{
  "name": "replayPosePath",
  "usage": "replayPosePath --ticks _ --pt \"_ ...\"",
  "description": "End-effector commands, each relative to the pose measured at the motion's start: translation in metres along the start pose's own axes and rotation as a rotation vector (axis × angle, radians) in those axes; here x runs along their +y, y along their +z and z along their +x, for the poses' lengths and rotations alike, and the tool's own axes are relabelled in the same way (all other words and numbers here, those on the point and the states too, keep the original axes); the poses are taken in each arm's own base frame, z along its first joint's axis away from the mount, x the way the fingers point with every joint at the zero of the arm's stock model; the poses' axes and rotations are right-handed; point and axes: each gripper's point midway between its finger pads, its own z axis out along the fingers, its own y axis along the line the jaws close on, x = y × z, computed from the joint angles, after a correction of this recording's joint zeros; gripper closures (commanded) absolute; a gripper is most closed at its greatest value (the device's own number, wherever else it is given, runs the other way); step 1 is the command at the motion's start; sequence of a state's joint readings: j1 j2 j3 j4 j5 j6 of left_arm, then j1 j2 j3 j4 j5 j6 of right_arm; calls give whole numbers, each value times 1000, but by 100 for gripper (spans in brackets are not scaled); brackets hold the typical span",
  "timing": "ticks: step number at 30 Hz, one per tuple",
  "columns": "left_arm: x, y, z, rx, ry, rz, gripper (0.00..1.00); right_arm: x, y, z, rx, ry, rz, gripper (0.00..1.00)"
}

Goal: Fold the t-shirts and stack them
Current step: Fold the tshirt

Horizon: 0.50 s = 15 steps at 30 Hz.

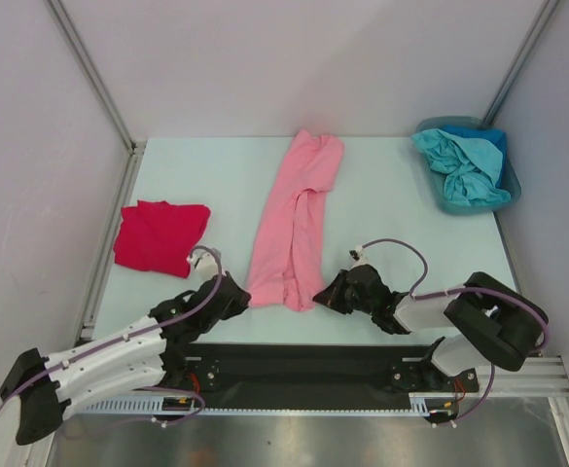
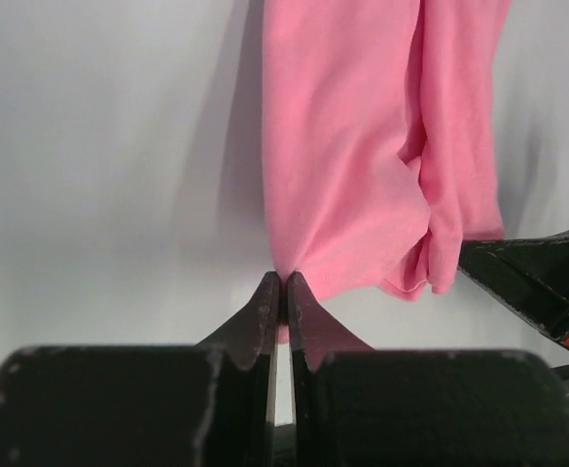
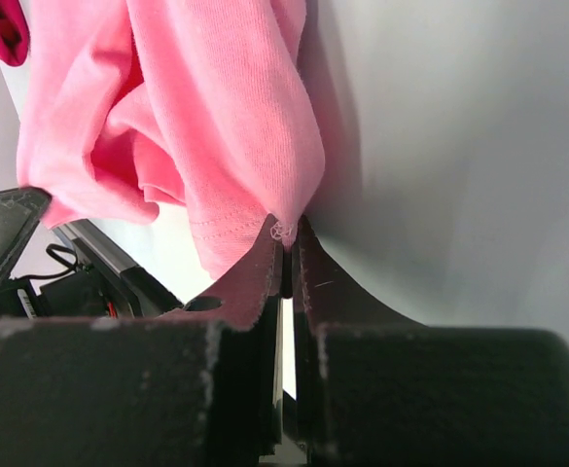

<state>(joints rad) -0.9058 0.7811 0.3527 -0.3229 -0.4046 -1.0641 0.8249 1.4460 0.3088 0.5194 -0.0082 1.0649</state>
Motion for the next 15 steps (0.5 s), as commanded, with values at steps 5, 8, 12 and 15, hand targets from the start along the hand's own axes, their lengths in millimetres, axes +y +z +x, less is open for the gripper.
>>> replayPosePath --ticks 5,8,12,15 --pt "25 -7 18 57 21 -39 92 -15 0 4 21 -6 43 100" --pt "41 -4 29 71 16 -56 89 -12 -1 2 17 -2 37 100" --pt "49 -2 36 78 10 -65 77 -9 -2 1 15 -12 35 100" --pt "50 0 38 82 12 -66 73 -4 -1 -1 20 -26 33 100"
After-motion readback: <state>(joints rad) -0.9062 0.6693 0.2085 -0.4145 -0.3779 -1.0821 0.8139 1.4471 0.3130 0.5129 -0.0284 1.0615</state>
